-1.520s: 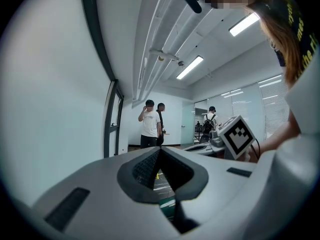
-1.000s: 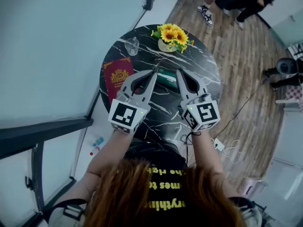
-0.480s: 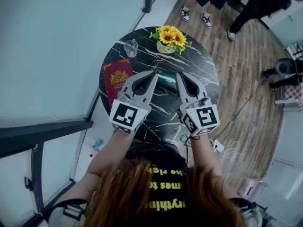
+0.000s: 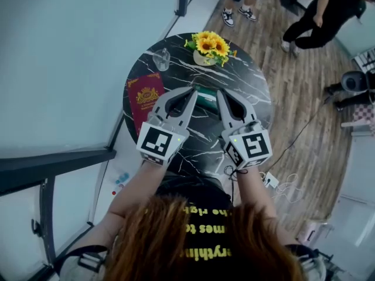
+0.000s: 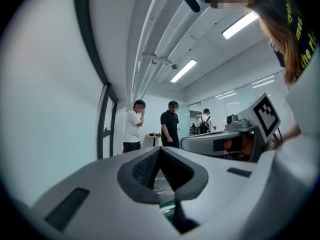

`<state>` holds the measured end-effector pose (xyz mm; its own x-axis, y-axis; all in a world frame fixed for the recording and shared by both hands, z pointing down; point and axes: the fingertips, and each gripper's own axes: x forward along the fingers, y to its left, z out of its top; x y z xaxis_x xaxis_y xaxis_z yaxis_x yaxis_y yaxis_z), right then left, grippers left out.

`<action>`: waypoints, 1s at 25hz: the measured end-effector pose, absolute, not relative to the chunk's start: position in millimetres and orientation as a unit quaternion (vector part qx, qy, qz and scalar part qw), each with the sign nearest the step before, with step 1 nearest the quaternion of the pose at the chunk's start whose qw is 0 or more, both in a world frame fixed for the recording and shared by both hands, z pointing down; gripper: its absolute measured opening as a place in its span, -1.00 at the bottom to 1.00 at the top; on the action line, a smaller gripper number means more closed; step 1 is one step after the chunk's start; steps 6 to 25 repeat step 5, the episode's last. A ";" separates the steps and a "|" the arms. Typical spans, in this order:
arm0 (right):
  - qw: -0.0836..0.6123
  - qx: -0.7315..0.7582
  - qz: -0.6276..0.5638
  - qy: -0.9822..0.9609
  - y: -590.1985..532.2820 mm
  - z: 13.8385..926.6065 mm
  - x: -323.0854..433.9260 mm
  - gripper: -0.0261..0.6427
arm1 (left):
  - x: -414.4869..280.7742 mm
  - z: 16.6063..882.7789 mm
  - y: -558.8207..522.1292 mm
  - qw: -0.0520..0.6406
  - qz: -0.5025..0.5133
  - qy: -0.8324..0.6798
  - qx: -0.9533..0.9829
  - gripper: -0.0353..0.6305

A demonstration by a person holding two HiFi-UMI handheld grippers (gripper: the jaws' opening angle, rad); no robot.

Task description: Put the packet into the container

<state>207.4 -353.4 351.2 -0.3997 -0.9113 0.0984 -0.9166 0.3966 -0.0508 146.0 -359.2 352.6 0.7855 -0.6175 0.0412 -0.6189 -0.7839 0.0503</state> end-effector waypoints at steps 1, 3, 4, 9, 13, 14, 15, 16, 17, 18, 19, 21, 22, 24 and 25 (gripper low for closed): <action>0.027 0.547 0.049 -0.835 -353.1 351.2 207.6 -0.87 | 146.7 352.3 -359.0 0.030 0.011 -0.327 0.945 -0.89; 0.026 0.547 0.051 -0.835 -352.8 351.3 208.4 -0.87 | 148.3 352.0 -358.4 0.030 0.011 -0.325 0.945 -0.89; 0.025 0.547 0.051 -0.835 -352.6 351.3 208.8 -0.87 | 149.0 352.1 -358.0 0.030 0.011 -0.325 0.945 -0.89; 0.025 0.547 0.051 -0.835 -352.4 351.3 209.2 -0.87 | 149.8 352.2 -357.6 0.030 0.011 -0.324 0.945 -0.89; 0.025 0.547 0.051 -0.835 -352.4 351.3 209.2 -0.87 | 149.8 352.2 -357.6 0.030 0.011 -0.324 0.945 -0.89; 0.025 0.547 0.051 -0.835 -352.4 351.3 209.2 -0.87 | 149.8 352.2 -357.6 0.030 0.011 -0.324 0.945 -0.89; 0.025 0.547 0.051 -0.835 -352.4 351.3 209.2 -0.87 | 149.8 352.2 -357.6 0.030 0.011 -0.324 0.945 -0.89; 0.025 0.547 0.051 -0.835 -352.4 351.3 209.2 -0.87 | 149.8 352.2 -357.6 0.030 0.011 -0.324 0.945 -0.89; 0.025 0.547 0.051 -0.835 -352.4 351.3 209.2 -0.87 | 149.8 352.2 -357.6 0.030 0.011 -0.324 0.945 -0.89; 0.025 0.547 0.051 -0.835 -352.4 351.3 209.2 -0.87 | 149.8 352.2 -357.6 0.030 0.011 -0.324 0.945 -0.89; 0.025 0.547 0.051 -0.835 -352.4 351.3 209.2 -0.87 | 149.8 352.2 -357.6 0.030 0.011 -0.324 0.945 -0.89; 0.025 0.547 0.051 -0.835 -352.4 351.3 209.2 -0.87 | 149.8 352.2 -357.6 0.030 0.011 -0.324 0.945 -0.89; 0.025 0.547 0.051 -0.835 -352.4 351.3 209.2 -0.87 | 149.8 352.2 -357.6 0.030 0.011 -0.324 0.945 -0.89; 0.025 0.547 0.051 -0.835 -352.4 351.3 209.2 -0.87 | 149.8 352.2 -357.6 0.030 0.011 -0.324 0.945 -0.89; 0.025 0.547 0.051 -0.835 -352.4 351.3 209.2 -0.87 | 149.8 352.2 -357.6 0.030 0.011 -0.324 0.945 -0.89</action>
